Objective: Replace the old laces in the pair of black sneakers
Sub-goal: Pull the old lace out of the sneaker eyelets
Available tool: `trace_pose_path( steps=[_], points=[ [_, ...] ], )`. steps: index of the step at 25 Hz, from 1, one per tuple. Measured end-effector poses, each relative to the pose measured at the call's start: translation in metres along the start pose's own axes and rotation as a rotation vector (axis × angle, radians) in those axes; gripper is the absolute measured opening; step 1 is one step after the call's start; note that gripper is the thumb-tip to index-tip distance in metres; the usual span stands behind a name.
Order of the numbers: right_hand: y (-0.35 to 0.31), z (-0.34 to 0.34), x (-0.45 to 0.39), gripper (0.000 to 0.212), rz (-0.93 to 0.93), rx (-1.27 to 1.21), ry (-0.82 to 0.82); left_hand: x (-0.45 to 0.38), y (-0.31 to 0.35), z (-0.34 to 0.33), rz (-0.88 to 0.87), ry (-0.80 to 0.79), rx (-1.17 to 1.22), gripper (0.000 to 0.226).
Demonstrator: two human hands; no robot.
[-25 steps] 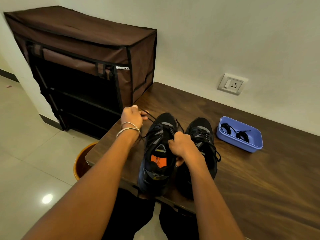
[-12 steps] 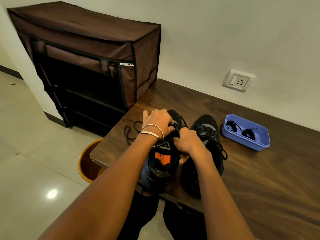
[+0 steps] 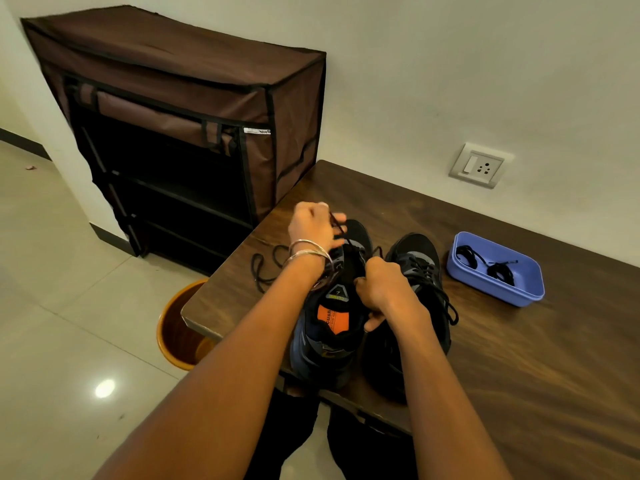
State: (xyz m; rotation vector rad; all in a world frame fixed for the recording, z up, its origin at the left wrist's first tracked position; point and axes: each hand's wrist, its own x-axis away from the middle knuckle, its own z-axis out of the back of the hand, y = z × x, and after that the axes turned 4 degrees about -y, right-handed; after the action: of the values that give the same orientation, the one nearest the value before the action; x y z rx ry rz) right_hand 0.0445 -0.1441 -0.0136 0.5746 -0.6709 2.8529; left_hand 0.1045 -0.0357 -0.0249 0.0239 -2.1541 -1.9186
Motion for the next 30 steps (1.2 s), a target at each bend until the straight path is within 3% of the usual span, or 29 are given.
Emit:
trace_pose_path(
  steps=[2,7,8,10,12,15,18,20,23,25,27,28,30],
  points=[
    [0.001,-0.001,-0.001,0.016,0.0,0.004,0.003,-0.001,0.007,0.003,0.157,-0.038,0.439,0.022],
    [0.002,-0.002,-0.001,0.023,-0.007,0.019,0.016,-0.013,0.014,0.038,0.19,0.209,0.809,0.028],
    [0.002,-0.002,0.0,0.022,-0.01,0.017,0.015,-0.015,0.012,0.048,0.132,0.257,0.713,0.025],
    [0.002,0.0,0.0,0.022,-0.019,0.01,0.005,-0.021,0.0,0.061,-0.059,0.282,0.075,0.013],
    [0.001,0.001,0.002,0.021,-0.02,0.006,-0.002,-0.019,-0.011,0.056,-0.269,0.081,-0.572,0.01],
    [0.001,0.0,0.001,0.023,-0.018,0.021,0.006,-0.015,-0.017,0.034,-0.33,-0.274,-1.056,0.027],
    [0.002,-0.002,0.0,0.014,-0.008,0.037,0.008,-0.001,-0.016,0.009,-0.443,-0.256,-1.353,0.022],
    [0.002,-0.002,-0.001,0.015,-0.005,0.031,0.011,0.002,-0.015,0.0,-0.476,-0.171,-1.388,0.02],
    [0.003,-0.002,0.0,0.021,-0.009,0.041,0.021,0.006,-0.018,-0.007,-0.514,-0.184,-1.433,0.021],
    [0.003,-0.002,0.0,0.022,-0.009,0.056,0.031,0.01,-0.019,-0.009,-0.521,-0.17,-1.365,0.023],
    [0.003,-0.002,0.0,0.023,-0.013,0.077,0.025,0.012,-0.015,-0.009,-0.349,-0.113,-1.114,0.025],
    [0.003,-0.002,0.0,0.024,-0.023,0.074,0.017,0.009,-0.012,-0.008,-0.185,-0.068,-0.909,0.023],
    [0.002,-0.002,0.0,0.023,-0.04,0.052,0.003,0.001,-0.004,0.0,0.186,0.001,-0.268,0.021]
  ],
)
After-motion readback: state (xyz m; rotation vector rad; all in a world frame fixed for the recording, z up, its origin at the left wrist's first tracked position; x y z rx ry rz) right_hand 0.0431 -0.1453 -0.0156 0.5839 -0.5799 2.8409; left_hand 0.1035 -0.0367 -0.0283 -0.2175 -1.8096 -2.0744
